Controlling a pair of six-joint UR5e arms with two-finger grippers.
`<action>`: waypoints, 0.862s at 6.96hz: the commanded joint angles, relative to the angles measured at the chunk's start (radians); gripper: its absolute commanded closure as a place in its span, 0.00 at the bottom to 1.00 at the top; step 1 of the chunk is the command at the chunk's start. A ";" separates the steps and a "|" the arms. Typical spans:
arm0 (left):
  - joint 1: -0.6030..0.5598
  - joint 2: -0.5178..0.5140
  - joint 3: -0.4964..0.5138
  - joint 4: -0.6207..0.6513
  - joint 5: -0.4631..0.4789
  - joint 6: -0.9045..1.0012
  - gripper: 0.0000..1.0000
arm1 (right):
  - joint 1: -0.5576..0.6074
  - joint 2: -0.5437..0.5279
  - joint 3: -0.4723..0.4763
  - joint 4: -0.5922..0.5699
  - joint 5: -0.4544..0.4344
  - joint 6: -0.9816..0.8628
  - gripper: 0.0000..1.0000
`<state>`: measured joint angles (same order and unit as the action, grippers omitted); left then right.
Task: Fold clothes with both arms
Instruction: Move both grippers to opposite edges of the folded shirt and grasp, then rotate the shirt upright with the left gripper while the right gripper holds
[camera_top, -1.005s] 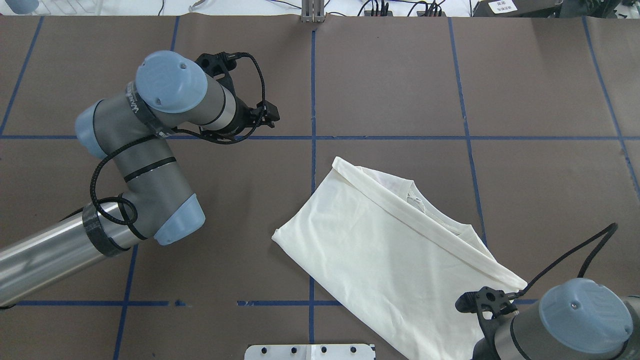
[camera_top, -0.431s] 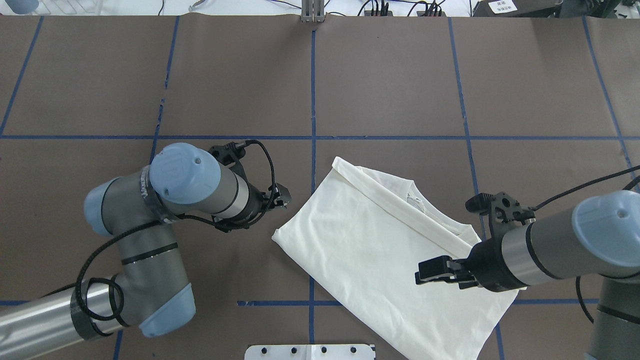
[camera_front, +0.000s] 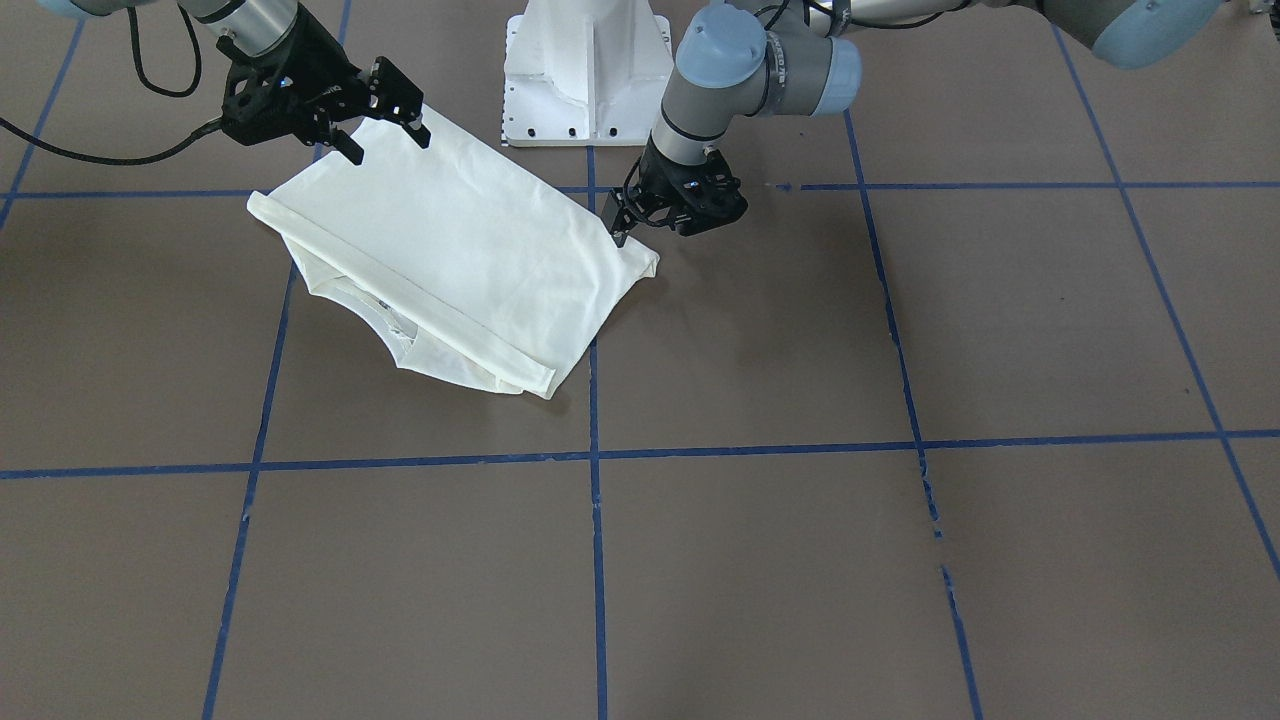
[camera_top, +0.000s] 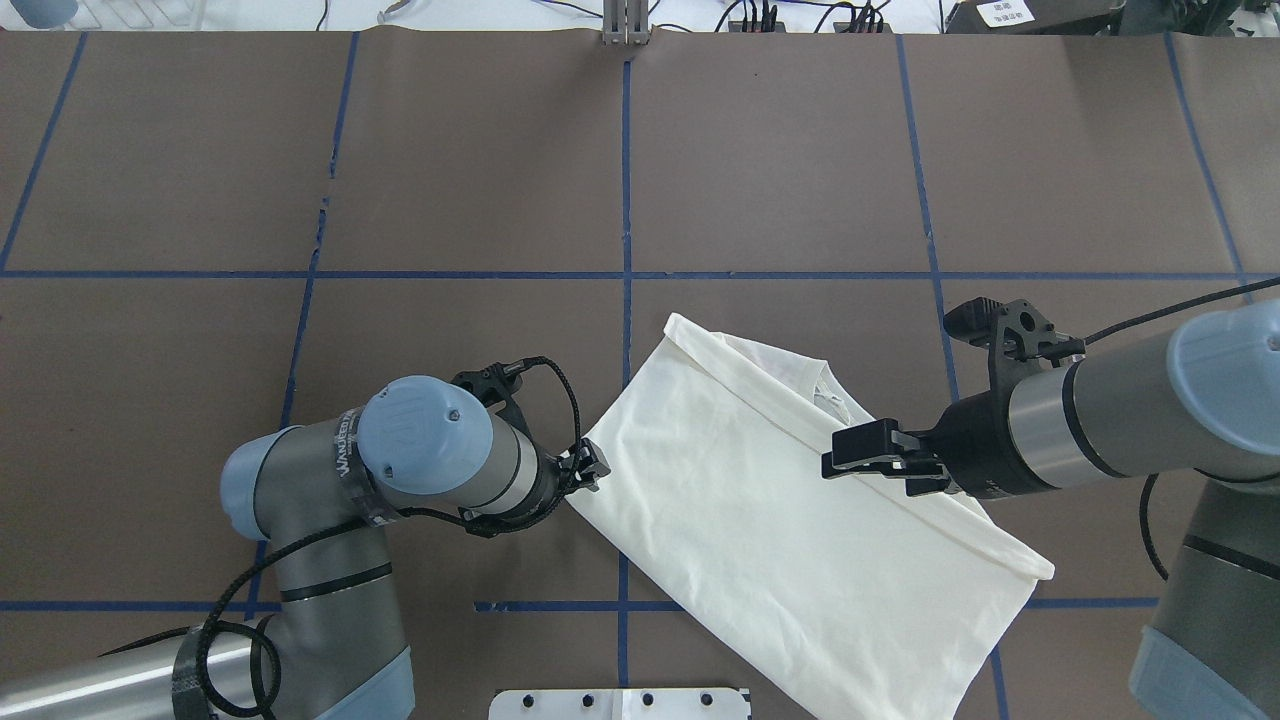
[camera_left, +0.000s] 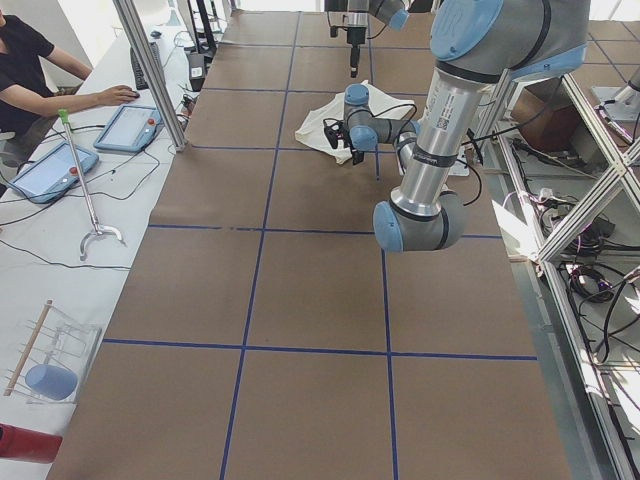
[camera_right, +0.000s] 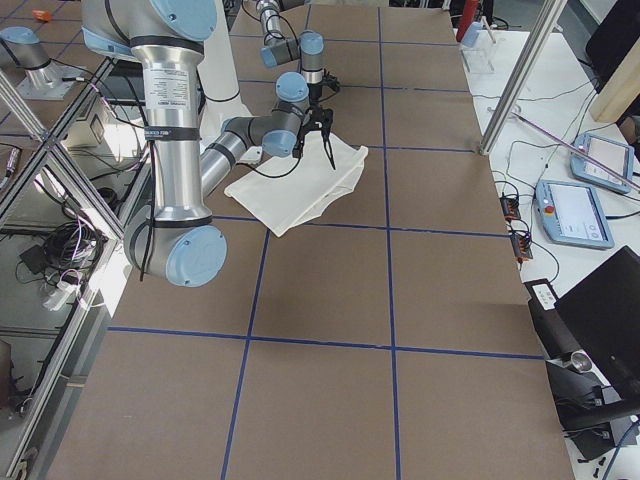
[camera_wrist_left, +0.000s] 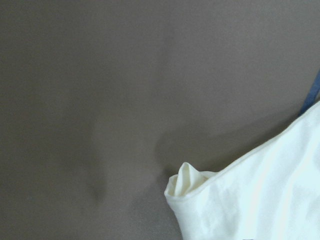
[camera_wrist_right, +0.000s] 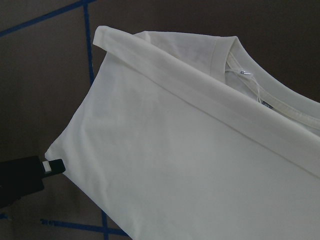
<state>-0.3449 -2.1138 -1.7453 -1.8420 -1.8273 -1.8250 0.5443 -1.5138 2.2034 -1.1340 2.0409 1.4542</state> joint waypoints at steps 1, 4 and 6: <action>0.001 -0.018 0.033 -0.023 0.049 0.001 0.18 | 0.008 0.007 -0.020 0.000 -0.001 0.002 0.00; -0.003 -0.037 0.093 -0.129 0.063 0.001 1.00 | 0.008 0.007 -0.021 0.000 -0.001 0.002 0.00; -0.038 -0.037 0.081 -0.118 0.031 0.013 1.00 | 0.008 0.009 -0.033 0.000 -0.001 0.002 0.00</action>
<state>-0.3617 -2.1492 -1.6582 -1.9657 -1.7743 -1.8162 0.5522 -1.5059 2.1778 -1.1336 2.0402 1.4556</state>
